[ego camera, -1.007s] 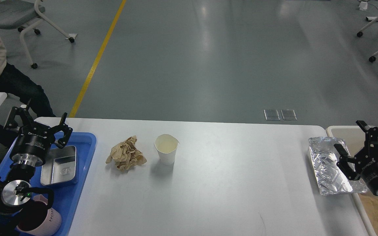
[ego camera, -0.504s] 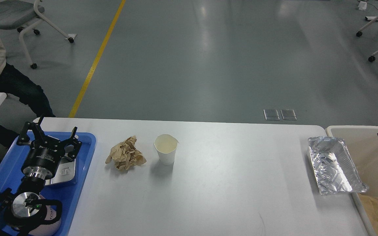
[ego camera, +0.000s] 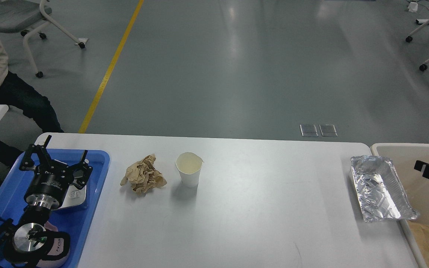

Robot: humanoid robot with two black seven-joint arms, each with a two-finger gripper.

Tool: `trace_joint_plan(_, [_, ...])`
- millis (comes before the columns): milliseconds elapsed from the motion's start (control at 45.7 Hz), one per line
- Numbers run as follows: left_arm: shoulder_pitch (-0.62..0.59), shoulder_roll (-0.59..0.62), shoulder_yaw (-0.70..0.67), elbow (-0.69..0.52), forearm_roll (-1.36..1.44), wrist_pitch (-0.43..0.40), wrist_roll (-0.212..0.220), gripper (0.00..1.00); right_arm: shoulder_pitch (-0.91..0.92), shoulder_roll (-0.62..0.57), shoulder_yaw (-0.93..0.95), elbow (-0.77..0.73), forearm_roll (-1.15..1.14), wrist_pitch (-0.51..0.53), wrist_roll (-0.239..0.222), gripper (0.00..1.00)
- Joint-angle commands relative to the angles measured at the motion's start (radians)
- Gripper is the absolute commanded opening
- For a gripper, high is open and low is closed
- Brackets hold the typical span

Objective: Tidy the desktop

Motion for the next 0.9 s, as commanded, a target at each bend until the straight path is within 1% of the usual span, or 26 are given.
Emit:
trace_joint_plan(0, [0.000, 0.000, 0.000, 0.000, 0.000, 0.000, 0.000, 0.96, -0.043, -0.023, -0.008, 0.037, -0.205, 0.001, 0.000, 1.00])
trace_joint_plan(175, [-0.004, -0.002, 0.000, 0.002, 0.000, 0.006, 0.002, 0.96, -0.122, -0.087, -0.009, 0.071, -0.331, -0.014, 0.002, 1.00])
trace_joint_plan(372, [-0.007, -0.002, 0.002, 0.002, 0.000, 0.008, 0.002, 0.96, -0.143, -0.189, -0.009, 0.071, -0.339, -0.066, 0.002, 1.00])
trace_joint_plan(460, [-0.007, 0.000, 0.000, 0.005, 0.002, 0.009, 0.002, 0.96, -0.157, -0.236, -0.012, 0.071, -0.340, -0.069, 0.003, 1.00])
trace_joint_plan(504, [-0.007, 0.000, 0.000, 0.006, 0.000, 0.009, 0.003, 0.96, -0.174, -0.270, -0.017, 0.068, -0.340, -0.060, 0.002, 1.00])
trace_joint_plan(547, [-0.007, 0.000, 0.000, 0.008, 0.002, 0.009, 0.006, 0.96, -0.207, -0.328, -0.047, 0.060, -0.343, -0.059, 0.002, 1.00])
trace_joint_plan(591, [-0.007, 0.000, 0.000, 0.009, 0.002, 0.009, 0.005, 0.96, -0.228, -0.380, -0.087, 0.054, -0.350, -0.077, 0.002, 1.00])
trace_joint_plan(723, [-0.004, 0.000, 0.002, 0.020, 0.002, 0.009, 0.006, 0.96, -0.229, -0.383, -0.141, -0.001, -0.353, -0.172, 0.003, 1.00])
trace_joint_plan(876, [-0.009, 0.000, 0.002, 0.023, 0.003, 0.012, 0.006, 0.96, -0.229, -0.374, -0.141, -0.028, -0.342, -0.198, 0.003, 1.00])
